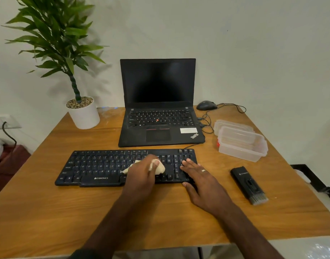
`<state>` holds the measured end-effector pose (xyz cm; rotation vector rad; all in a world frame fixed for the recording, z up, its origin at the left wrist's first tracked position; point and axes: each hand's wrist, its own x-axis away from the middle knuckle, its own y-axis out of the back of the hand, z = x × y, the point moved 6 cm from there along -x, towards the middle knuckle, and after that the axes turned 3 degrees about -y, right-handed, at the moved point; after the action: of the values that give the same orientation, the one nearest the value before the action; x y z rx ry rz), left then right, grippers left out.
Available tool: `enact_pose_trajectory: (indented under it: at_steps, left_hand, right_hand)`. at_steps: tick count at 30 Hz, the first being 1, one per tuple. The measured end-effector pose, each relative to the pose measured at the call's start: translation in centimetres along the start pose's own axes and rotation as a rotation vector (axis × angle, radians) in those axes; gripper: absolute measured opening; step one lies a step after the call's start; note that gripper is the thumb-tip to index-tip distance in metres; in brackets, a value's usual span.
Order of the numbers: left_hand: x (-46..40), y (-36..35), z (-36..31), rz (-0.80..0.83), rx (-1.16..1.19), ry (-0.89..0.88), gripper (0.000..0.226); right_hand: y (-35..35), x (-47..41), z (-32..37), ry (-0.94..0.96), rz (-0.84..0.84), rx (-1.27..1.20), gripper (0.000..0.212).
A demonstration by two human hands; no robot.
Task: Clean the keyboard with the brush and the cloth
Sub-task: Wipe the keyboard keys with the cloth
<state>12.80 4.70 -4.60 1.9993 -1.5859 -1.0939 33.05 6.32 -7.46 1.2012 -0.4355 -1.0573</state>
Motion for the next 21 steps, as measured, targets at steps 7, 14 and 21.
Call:
enact_pose_trajectory:
  at_steps: [7,14,21]
  left_hand:
    - [0.2,-1.8,-3.1,-0.197,0.231,0.086,0.017]
    - [-0.1,-2.3,-2.2,-0.001,0.303,0.051,0.016]
    - [0.1,-1.3,-1.9,-0.151,0.675,0.263,0.024]
  right_hand:
    - [0.3,0.1,0.3,-0.005,-0.010,0.005,0.055]
    - [0.5,0.2,0.4,-0.011,-0.016,-0.025,0.053]
    - [0.9,0.5,0.0,-0.044,-0.049,-0.044,0.057]
